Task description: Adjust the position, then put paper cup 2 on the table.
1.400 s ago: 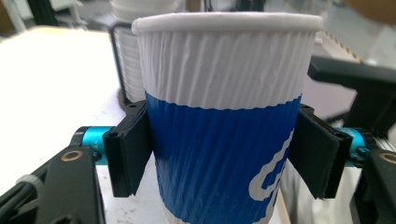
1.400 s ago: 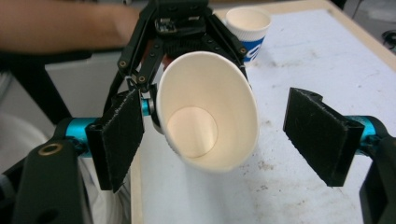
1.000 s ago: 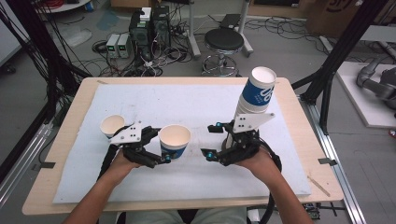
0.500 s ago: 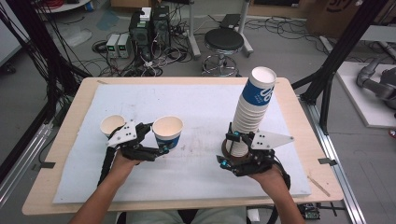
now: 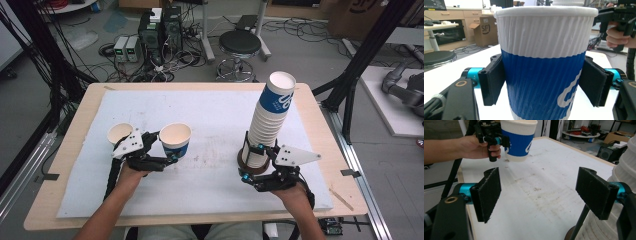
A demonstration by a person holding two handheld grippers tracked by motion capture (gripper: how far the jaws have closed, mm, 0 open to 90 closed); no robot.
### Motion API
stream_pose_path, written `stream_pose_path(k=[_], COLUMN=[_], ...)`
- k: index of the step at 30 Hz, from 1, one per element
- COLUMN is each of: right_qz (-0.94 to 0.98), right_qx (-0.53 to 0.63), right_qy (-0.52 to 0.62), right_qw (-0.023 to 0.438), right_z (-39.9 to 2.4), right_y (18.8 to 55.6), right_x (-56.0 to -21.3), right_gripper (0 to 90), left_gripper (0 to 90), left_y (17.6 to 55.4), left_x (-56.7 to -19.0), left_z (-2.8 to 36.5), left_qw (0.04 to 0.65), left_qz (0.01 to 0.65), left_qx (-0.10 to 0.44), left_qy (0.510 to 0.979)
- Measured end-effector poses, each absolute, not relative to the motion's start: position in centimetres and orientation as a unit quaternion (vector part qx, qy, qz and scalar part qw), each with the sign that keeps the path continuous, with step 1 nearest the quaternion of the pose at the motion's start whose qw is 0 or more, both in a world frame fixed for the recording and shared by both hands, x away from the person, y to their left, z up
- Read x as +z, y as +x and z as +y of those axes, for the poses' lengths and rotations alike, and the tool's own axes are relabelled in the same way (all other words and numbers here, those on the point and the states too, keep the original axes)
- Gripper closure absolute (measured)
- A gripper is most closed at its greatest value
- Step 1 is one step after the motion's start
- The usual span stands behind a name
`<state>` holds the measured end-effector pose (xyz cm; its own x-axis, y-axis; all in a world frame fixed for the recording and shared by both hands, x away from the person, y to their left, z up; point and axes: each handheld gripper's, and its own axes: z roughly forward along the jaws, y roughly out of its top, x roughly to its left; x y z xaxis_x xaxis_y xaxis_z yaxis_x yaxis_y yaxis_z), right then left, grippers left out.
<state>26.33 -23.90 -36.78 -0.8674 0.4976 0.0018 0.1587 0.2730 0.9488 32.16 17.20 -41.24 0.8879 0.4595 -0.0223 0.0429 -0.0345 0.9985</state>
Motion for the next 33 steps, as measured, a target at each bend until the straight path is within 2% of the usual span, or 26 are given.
stream_pose_path(k=[15, 33], right_qz=[0.787, 0.785], right_qx=[0.562, 0.568], right_qy=[0.211, 0.205], right_qw=[0.145, 0.136], right_z=[-23.9, -23.8], right_y=[26.1, 26.0], right_x=[-37.3, -37.4], right_gripper=[21.0, 21.0], left_gripper=[26.5, 25.9], left_y=[33.7, 37.9], left_x=[-42.0, -43.8], left_z=[17.0, 14.1], left_qw=[0.675, 0.596], left_qz=[0.205, 0.261], left_qx=[0.156, 0.152], left_qy=[0.691, 0.744])
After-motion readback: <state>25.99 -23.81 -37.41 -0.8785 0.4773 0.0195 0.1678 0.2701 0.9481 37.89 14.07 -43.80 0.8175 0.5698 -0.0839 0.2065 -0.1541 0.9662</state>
